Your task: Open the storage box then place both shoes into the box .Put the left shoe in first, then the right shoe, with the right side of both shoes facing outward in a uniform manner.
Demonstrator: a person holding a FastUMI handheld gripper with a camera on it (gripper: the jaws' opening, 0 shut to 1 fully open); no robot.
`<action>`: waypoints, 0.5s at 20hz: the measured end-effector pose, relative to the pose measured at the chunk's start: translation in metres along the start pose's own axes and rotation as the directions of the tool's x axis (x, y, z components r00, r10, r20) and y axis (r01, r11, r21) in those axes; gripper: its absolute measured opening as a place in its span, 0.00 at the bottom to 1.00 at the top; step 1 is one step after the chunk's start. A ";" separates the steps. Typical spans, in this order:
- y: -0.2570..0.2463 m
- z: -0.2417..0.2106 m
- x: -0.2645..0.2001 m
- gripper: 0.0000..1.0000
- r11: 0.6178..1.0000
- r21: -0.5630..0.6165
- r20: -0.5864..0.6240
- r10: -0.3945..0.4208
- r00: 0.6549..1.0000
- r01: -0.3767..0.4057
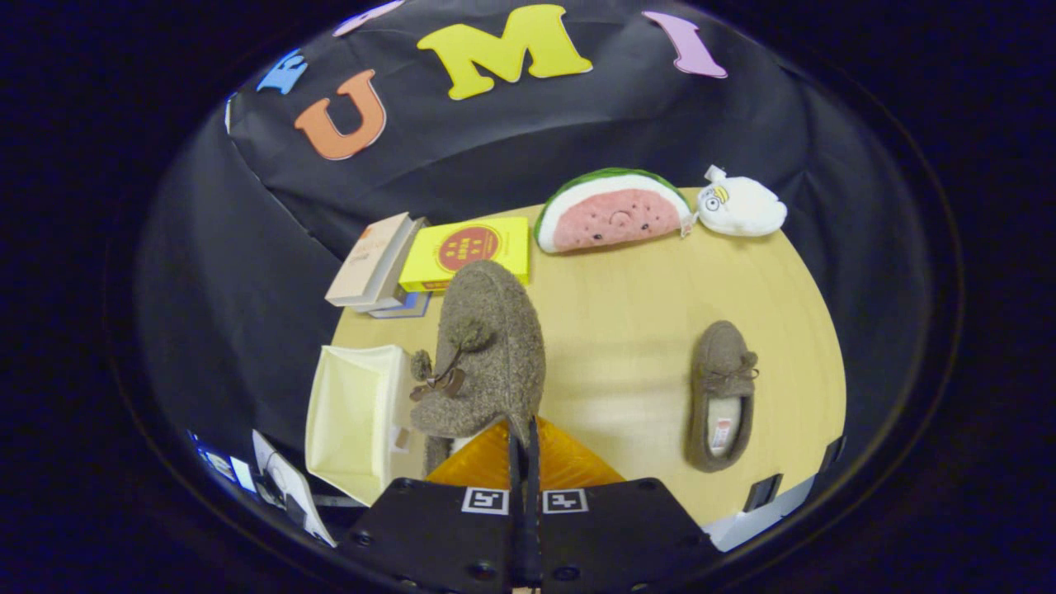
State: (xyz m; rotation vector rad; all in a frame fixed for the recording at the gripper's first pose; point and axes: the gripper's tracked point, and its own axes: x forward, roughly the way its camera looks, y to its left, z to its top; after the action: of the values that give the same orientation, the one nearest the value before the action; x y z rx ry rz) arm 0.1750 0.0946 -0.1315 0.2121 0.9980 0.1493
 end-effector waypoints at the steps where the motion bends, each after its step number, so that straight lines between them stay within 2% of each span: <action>1: 0.020 -0.002 -0.001 0.01 1.000 0.011 -0.004 0.025 1.000 -0.025; 3: 0.058 -0.007 0.002 0.00 0.998 0.020 -0.009 0.064 0.998 -0.063; 10: 0.169 -0.055 0.038 0.00 0.994 -0.002 -0.079 0.113 0.990 -0.113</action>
State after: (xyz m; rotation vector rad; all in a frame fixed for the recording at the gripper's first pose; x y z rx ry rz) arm 0.1445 0.2730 -0.1502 0.2590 1.0639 0.2660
